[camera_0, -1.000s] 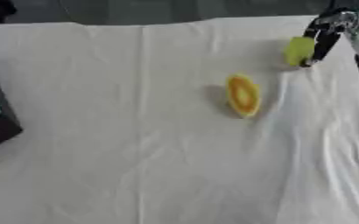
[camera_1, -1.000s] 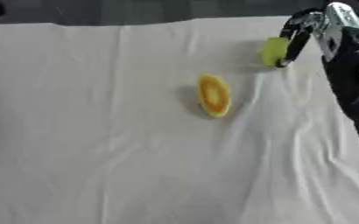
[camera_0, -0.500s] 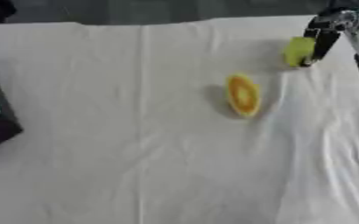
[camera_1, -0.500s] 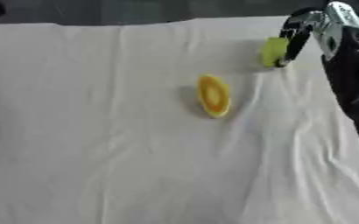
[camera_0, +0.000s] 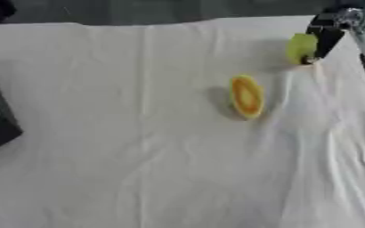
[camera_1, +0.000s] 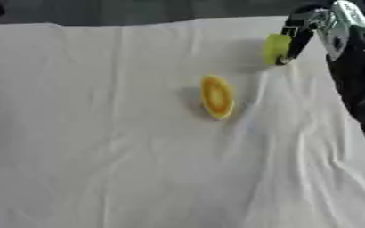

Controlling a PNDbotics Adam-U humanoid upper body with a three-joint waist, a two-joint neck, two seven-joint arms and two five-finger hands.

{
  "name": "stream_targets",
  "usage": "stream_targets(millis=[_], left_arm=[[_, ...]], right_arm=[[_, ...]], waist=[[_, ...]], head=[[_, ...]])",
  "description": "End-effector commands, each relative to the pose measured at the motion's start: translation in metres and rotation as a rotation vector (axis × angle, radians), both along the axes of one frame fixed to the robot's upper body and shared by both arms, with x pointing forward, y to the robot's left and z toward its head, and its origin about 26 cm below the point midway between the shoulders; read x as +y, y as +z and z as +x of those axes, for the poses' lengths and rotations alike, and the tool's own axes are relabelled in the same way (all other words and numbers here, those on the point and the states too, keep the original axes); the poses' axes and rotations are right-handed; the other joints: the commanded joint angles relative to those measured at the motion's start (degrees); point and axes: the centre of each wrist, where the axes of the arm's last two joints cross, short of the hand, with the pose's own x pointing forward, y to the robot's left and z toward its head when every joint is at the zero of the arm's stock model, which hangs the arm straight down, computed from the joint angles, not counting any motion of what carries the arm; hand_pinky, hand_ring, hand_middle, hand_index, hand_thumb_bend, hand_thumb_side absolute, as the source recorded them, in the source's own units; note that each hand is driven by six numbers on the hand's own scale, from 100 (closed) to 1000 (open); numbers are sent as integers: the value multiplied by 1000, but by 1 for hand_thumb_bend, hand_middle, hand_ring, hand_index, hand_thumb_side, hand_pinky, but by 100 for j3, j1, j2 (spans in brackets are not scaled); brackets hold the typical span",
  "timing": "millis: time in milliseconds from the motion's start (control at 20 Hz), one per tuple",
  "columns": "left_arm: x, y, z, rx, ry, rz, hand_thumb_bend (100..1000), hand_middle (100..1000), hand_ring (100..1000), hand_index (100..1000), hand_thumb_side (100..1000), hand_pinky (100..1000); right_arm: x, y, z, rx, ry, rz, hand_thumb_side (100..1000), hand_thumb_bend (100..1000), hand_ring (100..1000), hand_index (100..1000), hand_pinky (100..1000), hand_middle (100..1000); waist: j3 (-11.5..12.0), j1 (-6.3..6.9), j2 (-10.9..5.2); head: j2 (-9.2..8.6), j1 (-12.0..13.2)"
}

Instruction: Pick up the objects with one hand, pass them to the other hand, and then place them into the box on the other side of the table.

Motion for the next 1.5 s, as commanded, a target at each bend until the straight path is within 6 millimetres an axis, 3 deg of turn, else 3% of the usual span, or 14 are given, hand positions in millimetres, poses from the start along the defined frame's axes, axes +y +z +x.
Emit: stream_targets(millis=[50,550,600,650,1000,1050,1100,1500], left_arm=[[6,9,-2,-22,14,16,767,597,680,730,401,802],[7,12,-4,-27,12,22,764,598,681,730,401,803],[7,13,-4,-29,11,23,773,598,681,730,424,802],[6,13,-4,-31,9,23,764,598,681,731,402,802],[2,23,-6,-53,-13,33,760,600,682,732,401,802],[2,24,-6,-54,-14,36,759,600,682,732,401,802],[2,25,-6,-56,-16,37,755,600,682,732,431,802],[-3,29,-7,-60,-41,38,755,600,682,732,401,802]], right_arm=[[-2,23,-8,-91,15,23,112,423,716,493,918,522],[1,14,-28,-368,87,274,119,423,608,505,845,485],[3,11,-30,-399,90,301,100,503,603,506,842,484],[6,7,-33,-426,95,326,118,424,598,507,838,484],[49,-10,-50,-549,170,453,131,434,574,533,807,496],[55,-10,-52,-559,182,465,135,477,569,530,803,492],[62,-11,-54,-569,190,474,129,434,568,530,801,490],[104,-25,-57,-601,273,595,144,447,551,531,795,488]], waist=[[-26,28,-204],[-118,37,-370],[-120,43,-377],[-124,50,-386],[-179,101,-459],[-185,107,-472],[-191,111,-485],[-208,100,-604]], head=[[54,76],[177,309],[182,338],[184,366],[231,415],[245,429],[260,441],[362,516]])
